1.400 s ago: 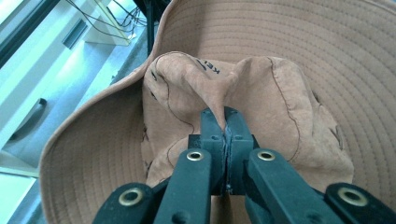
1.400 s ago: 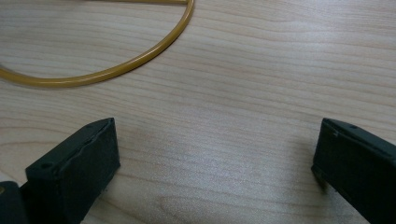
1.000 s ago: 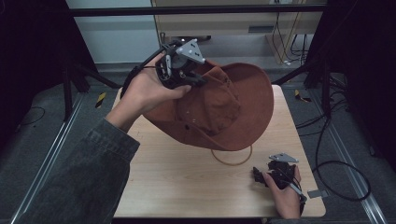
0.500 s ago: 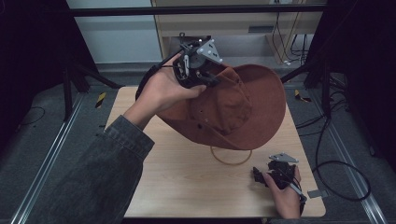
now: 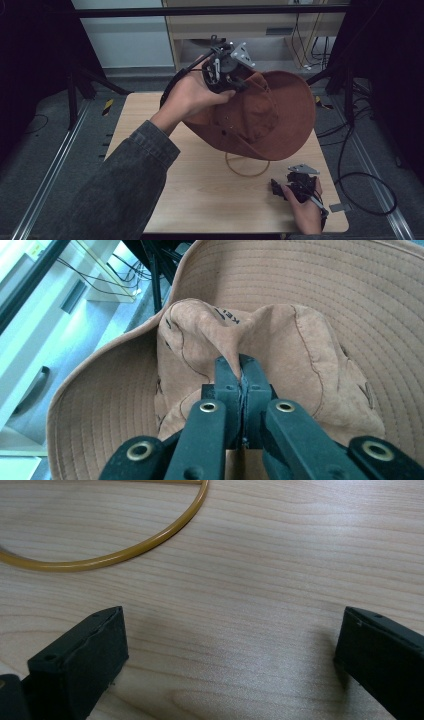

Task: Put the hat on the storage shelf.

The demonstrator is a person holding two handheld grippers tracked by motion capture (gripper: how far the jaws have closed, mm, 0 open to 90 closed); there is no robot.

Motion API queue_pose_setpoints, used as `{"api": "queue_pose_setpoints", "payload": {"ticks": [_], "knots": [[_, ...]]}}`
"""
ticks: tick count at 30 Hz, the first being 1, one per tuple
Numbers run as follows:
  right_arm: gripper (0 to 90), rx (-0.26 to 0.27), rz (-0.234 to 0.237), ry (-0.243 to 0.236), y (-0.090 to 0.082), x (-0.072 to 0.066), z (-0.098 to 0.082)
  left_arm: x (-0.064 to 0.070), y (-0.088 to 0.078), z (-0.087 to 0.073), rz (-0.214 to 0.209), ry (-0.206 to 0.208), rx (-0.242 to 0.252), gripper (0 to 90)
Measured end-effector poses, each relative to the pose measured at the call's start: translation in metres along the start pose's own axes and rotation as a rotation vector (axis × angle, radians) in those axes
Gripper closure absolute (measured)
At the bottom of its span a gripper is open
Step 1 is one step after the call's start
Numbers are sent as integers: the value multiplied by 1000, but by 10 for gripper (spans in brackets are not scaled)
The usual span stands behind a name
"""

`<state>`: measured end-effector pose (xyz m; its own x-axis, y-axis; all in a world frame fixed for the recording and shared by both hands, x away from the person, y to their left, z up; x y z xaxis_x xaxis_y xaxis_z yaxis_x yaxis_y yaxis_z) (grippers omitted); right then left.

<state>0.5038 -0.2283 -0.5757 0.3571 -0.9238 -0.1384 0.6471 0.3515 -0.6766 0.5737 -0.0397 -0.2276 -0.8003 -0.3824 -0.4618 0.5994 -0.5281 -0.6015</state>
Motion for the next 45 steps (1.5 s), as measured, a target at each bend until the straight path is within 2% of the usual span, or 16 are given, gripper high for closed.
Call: {"api": "queue_pose_setpoints", "payload": {"ticks": [11, 19, 31, 36, 41, 42, 45], "knots": [[5, 2, 2, -1, 0, 0, 0, 6, 12, 8, -18, -5, 4, 885], [5, 0, -3, -3, 0, 1, 0, 16, 27, 11, -31, 17, -12, 884], [5, -4, -1, -9, -1, 1, 0, 27, 49, 7, -52, 25, -45, 876], [5, -5, -1, -10, -1, 1, -1, 29, 55, 6, -57, 14, -45, 868], [5, -4, -1, -11, -1, 1, -1, 30, 58, 6, -53, 1, -38, 823], [5, -3, 1, -30, -1, 2, 0, 31, 59, 5, -53, 3, -39, 811], [5, -3, 1, -30, -1, 2, 0, 29, 59, 3, -37, -9, -32, 769]]}}
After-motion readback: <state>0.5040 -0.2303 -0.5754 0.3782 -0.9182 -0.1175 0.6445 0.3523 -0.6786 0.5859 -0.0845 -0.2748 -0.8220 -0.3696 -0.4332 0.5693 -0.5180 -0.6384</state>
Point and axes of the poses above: each handheld gripper's, and its own axes: y roughly forward along the jaws, z roughly out of its top, x roughly to its right, the point moved 9 cm from there along y, roughly forward along the jaws, and after that the axes turned 11 degrees about z, right-handed, at the moved point
